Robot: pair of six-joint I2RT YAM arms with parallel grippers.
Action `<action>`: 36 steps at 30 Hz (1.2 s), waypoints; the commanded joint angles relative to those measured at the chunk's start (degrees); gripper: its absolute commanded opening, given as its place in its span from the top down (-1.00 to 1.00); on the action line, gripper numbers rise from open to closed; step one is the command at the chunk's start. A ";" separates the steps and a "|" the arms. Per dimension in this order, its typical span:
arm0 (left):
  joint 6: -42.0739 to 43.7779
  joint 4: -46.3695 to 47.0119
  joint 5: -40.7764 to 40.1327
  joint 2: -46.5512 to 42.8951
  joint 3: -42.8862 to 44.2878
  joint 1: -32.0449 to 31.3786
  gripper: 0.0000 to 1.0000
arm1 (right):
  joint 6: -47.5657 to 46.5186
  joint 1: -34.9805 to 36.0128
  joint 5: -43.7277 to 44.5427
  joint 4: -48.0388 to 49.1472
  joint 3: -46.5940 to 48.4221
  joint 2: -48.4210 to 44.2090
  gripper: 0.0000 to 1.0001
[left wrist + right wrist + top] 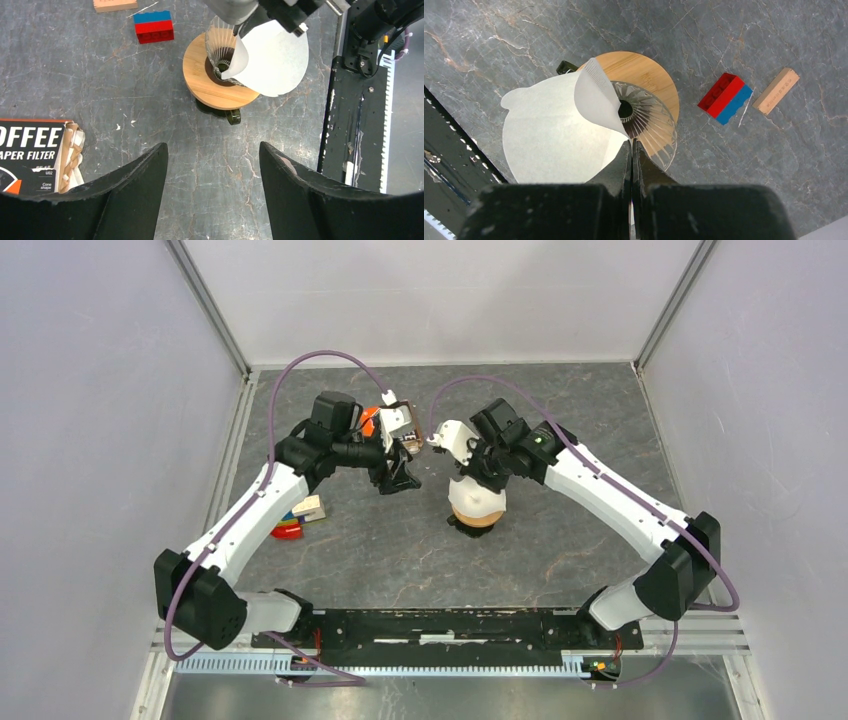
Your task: Place the coffee filter in the dripper
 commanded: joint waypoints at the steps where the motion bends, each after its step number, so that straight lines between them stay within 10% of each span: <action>1: 2.58 2.14 3.42 -1.83 -0.49 -0.21 -0.46 | 0.63 0.17 1.99 2.85 -0.34 0.25 1.00; 20: -0.09 5.14 2.53 -0.88 -1.26 -0.83 -0.47 | -0.16 0.18 1.43 5.55 -3.55 -0.63 0.99; 36: -0.40 5.30 2.23 -0.95 -1.28 -0.92 -0.49 | -1.14 0.19 2.86 5.21 -1.44 -1.64 0.28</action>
